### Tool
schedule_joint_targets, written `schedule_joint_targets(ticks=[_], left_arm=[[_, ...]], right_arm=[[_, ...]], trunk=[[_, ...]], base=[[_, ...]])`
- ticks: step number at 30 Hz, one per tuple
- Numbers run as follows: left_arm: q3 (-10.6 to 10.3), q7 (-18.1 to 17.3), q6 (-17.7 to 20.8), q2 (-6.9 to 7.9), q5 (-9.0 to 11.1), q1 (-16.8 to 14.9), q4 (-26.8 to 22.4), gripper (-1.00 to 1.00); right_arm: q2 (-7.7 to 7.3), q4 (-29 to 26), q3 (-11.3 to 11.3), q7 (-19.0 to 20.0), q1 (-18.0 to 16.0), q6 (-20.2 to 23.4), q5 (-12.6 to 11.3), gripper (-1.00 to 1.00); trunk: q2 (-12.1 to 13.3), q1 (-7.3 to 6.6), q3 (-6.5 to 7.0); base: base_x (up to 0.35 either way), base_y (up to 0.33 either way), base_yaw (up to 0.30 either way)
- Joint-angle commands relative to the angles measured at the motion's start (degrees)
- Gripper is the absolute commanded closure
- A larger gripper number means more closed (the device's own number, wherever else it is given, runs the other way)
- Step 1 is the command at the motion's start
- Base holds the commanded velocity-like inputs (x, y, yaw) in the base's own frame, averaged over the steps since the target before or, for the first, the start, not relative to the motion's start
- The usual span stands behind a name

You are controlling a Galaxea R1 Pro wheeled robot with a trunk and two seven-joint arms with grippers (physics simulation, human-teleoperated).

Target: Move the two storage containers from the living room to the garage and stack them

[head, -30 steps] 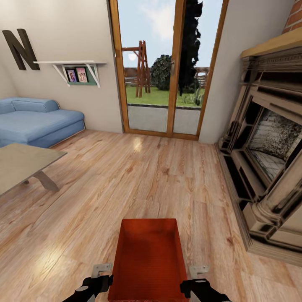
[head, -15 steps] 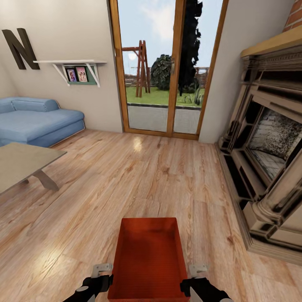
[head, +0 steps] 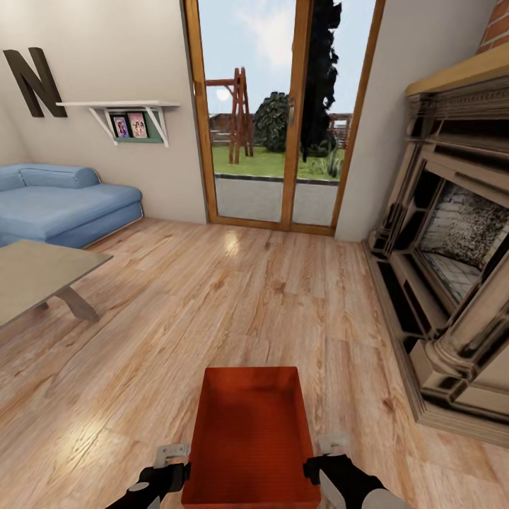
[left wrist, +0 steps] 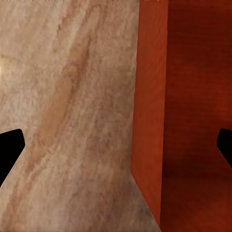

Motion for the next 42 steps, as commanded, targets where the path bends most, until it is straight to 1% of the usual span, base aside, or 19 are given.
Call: schedule_joint_targets(ticks=[1, 7, 14, 35, 42], left_arm=[[-0.5, 0.3, -0.2, 0.00, 0.5, 0.0, 0.0, -1.00], [-0.5, 0.3, -0.2, -0.02, 0.4, 0.0, 0.0, -1.00], [-0.5, 0.3, -0.2, 0.04, 0.4, 0.0, 0.0, -1.00], [-0.5, 0.4, -0.9, -0.20, 0.3, 0.0, 0.0, -1.00], [-0.5, 0.4, -0.9, -1.31, 0.3, 0.0, 0.0, -1.00]], right_arm=[[0.04, -0.1, 0.3, -0.2, -0.1, 0.5, 0.2, -1.00], [0.09, 0.0, 0.3, -0.2, -0.4, 0.5, 0.2, -1.00], [-0.05, 0.2, 0.3, -0.2, -0.5, 0.4, 0.1, -1.00], [-0.22, 0.4, 0.5, -0.2, -0.5, 0.1, 0.1, -1.00], [-0.22, 0.4, 0.5, -0.2, -0.5, 0.0, 0.1, -1.00]], trunk=[[0.0, -0.01, -0.05], [0.0, -0.01, -0.05], [-2.8, 1.53, -1.30], [-2.8, 1.53, -1.30], [-2.8, 1.53, -1.30]], base=[[0.000, 0.000, 0.000], [0.000, 0.000, 0.000], [0.000, 0.000, 0.000], [0.000, 0.000, 0.000], [0.000, 0.000, 0.000]])
